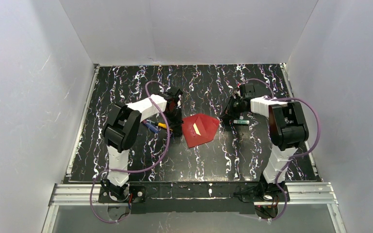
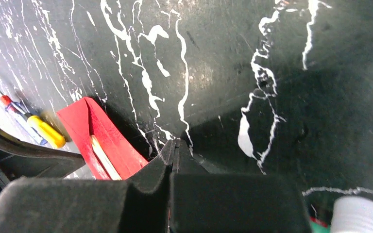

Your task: Place the letter into the envelope and seal it

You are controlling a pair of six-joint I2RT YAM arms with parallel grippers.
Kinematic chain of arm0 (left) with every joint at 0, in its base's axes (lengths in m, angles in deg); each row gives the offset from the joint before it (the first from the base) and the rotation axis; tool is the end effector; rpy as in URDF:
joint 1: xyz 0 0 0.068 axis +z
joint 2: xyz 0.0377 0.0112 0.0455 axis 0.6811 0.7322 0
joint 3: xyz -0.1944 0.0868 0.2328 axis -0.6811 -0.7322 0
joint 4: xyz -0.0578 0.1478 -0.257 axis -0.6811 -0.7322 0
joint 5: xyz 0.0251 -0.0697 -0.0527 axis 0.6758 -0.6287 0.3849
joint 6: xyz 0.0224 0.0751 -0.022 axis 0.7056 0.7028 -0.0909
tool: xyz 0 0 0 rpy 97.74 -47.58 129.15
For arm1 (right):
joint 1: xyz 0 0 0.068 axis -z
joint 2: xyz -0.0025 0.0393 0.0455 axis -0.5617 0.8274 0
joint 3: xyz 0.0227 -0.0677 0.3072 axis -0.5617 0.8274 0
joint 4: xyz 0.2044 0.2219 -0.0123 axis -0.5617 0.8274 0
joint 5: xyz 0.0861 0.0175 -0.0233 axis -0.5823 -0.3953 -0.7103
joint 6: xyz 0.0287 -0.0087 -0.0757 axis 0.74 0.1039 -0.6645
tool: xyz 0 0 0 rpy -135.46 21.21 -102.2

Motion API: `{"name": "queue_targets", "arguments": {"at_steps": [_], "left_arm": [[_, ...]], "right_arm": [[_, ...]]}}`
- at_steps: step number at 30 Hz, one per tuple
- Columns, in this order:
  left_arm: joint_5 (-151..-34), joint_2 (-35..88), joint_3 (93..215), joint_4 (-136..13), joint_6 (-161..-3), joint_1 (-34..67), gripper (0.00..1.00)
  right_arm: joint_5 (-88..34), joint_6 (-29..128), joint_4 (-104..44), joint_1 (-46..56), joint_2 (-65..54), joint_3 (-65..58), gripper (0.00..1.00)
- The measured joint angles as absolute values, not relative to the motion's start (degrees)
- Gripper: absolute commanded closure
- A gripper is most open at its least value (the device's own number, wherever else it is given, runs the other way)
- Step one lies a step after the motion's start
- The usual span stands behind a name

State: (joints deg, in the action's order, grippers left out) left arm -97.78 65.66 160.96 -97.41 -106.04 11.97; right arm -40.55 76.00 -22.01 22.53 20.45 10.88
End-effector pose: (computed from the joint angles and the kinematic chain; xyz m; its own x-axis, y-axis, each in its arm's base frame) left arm 0.3930 -0.2549 0.1408 -0.9849 -0.0672 -0.1594 -0.0015 0.9248 -0.3805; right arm 0.4217 0.1131 0.1316 -0.8811 0.3372 -0.3316 0.0999 0.8179 0.5666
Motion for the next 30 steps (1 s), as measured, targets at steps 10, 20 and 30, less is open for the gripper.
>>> {"name": "queue_targets", "arguments": {"at_steps": [10,20,30], "left_arm": [[-96.6,67.2,163.4,-100.1,-105.9,11.6,1.00],[-96.7,67.9,164.6,-101.4,-106.8,11.6,1.00],[-98.3,68.5,165.0,-101.6,-107.9,12.0,1.00]], "right_arm": [[-52.3,71.7,-16.0,22.5,24.7,6.3,0.96],[-61.9,74.2,-19.3,21.5,23.2,8.9,0.96],[-60.1,78.5,-27.1,13.9,21.5,13.5,0.97]]}}
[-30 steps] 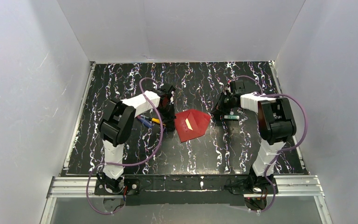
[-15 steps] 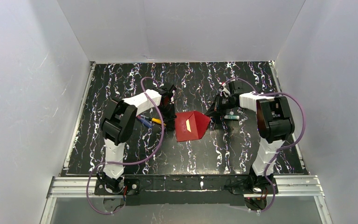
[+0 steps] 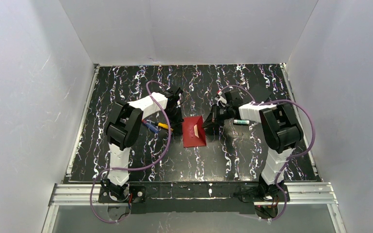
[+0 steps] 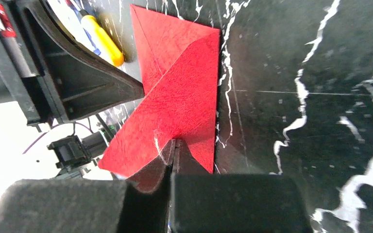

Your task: Place the letter into the envelope and seal it

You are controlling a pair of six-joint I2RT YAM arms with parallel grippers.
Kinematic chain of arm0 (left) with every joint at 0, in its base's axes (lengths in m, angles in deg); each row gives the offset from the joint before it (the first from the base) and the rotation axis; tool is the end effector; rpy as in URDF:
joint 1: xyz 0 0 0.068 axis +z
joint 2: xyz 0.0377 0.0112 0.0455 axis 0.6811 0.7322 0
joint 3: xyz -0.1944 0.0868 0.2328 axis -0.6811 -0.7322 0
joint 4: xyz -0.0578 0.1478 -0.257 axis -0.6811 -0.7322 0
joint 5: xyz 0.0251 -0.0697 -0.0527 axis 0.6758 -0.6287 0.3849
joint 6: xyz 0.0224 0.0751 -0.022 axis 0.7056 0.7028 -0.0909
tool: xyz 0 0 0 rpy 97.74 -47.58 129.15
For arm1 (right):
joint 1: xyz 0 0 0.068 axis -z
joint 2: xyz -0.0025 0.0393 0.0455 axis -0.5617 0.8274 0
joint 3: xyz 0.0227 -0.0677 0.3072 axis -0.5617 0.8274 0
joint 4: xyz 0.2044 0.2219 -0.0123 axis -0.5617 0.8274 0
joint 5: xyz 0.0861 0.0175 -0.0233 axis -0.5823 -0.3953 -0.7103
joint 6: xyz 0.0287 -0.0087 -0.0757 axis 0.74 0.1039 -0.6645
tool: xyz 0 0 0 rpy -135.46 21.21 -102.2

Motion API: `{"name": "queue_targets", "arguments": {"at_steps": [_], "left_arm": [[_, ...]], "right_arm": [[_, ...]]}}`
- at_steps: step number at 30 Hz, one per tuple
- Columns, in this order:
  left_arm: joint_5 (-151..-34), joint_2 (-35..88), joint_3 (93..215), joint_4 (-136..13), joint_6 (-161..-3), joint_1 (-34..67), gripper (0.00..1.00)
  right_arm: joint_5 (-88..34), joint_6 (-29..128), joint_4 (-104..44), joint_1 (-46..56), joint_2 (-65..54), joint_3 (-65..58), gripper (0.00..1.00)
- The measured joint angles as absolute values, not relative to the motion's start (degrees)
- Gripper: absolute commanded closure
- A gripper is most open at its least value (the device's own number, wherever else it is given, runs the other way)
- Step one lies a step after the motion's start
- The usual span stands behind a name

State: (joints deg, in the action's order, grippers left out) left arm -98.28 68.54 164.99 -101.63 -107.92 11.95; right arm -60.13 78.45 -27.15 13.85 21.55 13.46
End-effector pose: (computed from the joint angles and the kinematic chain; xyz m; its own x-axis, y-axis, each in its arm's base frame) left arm 0.4002 -0.2602 0.1370 -0.9908 -0.0918 -0.0992 -0.0497 0.9299 -0.3645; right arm 0.3833 0.1913 0.1265 -0.9754 0.1069 -0.1926 -0.0847 0.6251 0.7759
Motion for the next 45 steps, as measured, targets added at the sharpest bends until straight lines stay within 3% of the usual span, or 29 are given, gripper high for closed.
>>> {"name": "queue_targets", "arguments": {"at_steps": [18,31,45], "left_arm": [[-103.0,68.7,163.3,-97.5,-109.4,12.2,1.00],[-109.3,68.8,161.0,-94.6,-109.7,14.8,1.00],[-117.2,71.1,160.9,-93.7,-109.4,17.5,1.00]], "right_arm": [[-33.4,72.9,-30.1,-1.3,18.1,15.0,0.99],[0.2,60.0,-25.8,-18.2,18.1,11.9,0.79],[1.0,60.8,-26.5,-18.5,21.6,9.0,0.67]]}}
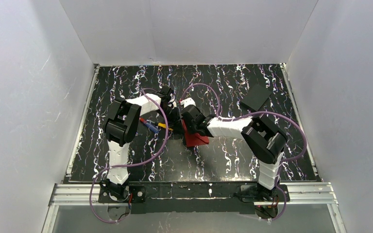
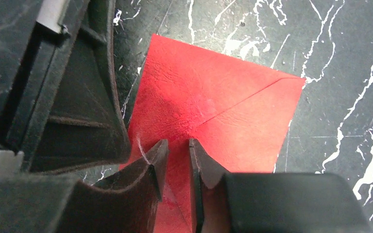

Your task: Place the letter into the envelope and seal it

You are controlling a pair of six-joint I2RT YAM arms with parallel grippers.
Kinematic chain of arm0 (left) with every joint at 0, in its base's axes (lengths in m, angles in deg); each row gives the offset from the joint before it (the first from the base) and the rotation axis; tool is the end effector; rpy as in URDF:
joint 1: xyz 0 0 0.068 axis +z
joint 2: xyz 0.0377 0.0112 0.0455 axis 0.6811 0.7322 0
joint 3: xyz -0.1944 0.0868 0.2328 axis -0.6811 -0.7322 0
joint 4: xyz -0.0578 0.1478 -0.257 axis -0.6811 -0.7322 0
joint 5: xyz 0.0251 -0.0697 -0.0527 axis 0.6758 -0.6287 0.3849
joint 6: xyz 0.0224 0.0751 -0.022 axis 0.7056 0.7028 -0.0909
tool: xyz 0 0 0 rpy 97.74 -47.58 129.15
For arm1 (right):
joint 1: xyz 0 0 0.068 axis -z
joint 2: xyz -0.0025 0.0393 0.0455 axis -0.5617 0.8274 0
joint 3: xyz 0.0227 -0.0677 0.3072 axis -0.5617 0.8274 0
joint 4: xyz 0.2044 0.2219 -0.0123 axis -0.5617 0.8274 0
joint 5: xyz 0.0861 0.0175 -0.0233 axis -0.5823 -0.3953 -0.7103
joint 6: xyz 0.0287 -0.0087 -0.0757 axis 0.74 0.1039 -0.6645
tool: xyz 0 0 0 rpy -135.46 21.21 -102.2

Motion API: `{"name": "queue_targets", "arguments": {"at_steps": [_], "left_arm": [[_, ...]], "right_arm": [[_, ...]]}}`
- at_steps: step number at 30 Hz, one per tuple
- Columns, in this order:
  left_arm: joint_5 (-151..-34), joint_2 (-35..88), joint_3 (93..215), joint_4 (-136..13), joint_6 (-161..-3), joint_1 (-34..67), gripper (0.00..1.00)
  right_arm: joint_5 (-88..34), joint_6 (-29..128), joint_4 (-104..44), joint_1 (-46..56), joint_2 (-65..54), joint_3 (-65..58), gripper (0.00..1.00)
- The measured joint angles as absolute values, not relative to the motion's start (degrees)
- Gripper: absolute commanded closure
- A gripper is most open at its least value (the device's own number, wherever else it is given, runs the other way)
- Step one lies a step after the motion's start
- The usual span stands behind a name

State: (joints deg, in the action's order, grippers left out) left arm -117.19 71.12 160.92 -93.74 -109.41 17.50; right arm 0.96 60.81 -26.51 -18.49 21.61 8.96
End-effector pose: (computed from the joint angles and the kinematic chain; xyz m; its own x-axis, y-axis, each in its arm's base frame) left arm 0.4118 -0.2382 0.1093 -0.9911 -0.1121 0.0724 -0.1331 0.7880 -0.6011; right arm 0.2949 0.3464 0.1407 -0.6209 -0.3393 -0.7066 -0.4388 0.8974 -0.0454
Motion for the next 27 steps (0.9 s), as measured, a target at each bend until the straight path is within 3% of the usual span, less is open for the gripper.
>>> {"name": "queue_targets", "arguments": {"at_steps": [8,18,21,23,27], "left_arm": [[-118.0,71.3,160.8,-93.8,-109.3,17.6,1.00],[-120.1,71.3,159.7,-93.1,-109.1,17.6,1.00],[-120.4,71.3,159.6,-92.8,-109.1,17.6,1.00],[-120.6,71.3,159.5,-92.6,-109.1,17.6,1.00],[-120.6,71.3,159.5,-92.5,-109.1,17.6,1.00]], "right_arm": [[0.2,62.1,-28.3,-18.3,22.1,8.7,0.68],[-5.7,64.6,-20.3,-17.3,20.5,5.6,0.53],[-9.3,66.3,-18.2,-15.4,18.6,5.6,0.53],[-10.3,67.5,-17.5,-13.9,16.4,5.6,0.59],[-10.7,68.4,-17.6,-11.6,10.7,6.3,0.83]]}}
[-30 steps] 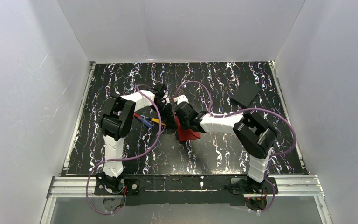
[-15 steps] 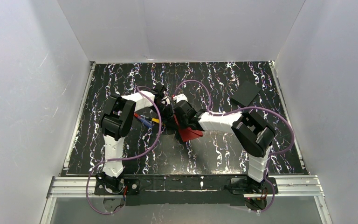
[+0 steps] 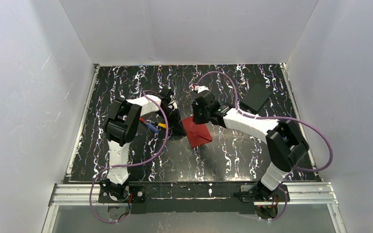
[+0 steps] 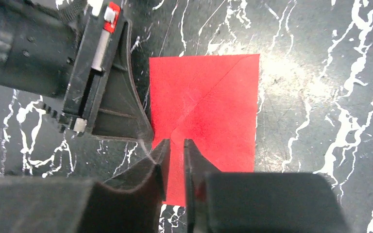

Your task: Place the letter into the envelope and seal it

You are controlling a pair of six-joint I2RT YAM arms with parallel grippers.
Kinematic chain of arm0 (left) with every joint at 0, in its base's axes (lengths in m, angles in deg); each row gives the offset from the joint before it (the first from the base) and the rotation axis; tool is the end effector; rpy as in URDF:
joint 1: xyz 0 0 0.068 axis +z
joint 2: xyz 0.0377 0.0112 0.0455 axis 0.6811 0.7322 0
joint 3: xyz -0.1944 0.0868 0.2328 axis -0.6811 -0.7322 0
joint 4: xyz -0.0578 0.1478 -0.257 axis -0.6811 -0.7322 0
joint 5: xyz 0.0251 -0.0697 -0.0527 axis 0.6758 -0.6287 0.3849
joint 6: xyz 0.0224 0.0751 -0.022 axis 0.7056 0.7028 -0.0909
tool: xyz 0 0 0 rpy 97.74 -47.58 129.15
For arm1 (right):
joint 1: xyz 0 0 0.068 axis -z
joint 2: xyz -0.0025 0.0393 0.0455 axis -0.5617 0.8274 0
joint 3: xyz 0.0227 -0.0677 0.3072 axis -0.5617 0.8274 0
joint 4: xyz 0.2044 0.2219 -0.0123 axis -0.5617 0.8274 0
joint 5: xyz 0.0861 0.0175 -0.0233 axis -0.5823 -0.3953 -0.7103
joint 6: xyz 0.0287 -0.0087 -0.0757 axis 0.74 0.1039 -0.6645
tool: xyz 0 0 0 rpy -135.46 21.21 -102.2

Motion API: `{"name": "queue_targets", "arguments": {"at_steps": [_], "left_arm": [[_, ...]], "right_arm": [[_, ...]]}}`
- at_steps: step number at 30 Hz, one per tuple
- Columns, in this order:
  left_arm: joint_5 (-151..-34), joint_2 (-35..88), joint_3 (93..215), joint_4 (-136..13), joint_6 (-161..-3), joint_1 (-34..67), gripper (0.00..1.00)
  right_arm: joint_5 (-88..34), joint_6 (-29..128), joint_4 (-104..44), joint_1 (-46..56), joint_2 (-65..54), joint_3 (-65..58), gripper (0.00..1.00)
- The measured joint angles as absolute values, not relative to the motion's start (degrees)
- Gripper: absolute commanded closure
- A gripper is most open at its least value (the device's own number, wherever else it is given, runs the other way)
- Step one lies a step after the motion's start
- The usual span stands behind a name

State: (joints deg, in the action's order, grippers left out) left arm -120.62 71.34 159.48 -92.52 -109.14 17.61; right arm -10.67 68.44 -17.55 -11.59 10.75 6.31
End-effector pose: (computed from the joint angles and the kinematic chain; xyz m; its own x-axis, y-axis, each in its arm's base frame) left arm 0.4063 -0.2385 0.1033 -0.9906 -0.0873 0.1053 -0.1345 0.7611 -0.6345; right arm 0.3135 0.3069 0.2206 -0.7122 -0.1214 -0.6914 -0.3626 0.9070 0.2143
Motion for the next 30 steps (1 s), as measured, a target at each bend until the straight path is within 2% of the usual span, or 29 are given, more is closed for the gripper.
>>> {"name": "queue_targets", "arguments": {"at_steps": [4,13,30], "left_arm": [[-120.6,71.3,159.5,-92.5,-109.1,17.6,1.00],[-120.6,71.3,159.5,-92.5,-109.2,17.6,1.00],[-120.3,71.6,160.0,-93.2,-109.7,17.6,1.00]], "right_arm": [[-10.3,68.3,-16.8,-10.8,9.8,6.3,0.89],[-10.0,67.4,-12.5,-10.9,18.6,6.2,0.90],[-4.9,64.4,-17.1,-15.3,20.7,5.4,0.90]]}}
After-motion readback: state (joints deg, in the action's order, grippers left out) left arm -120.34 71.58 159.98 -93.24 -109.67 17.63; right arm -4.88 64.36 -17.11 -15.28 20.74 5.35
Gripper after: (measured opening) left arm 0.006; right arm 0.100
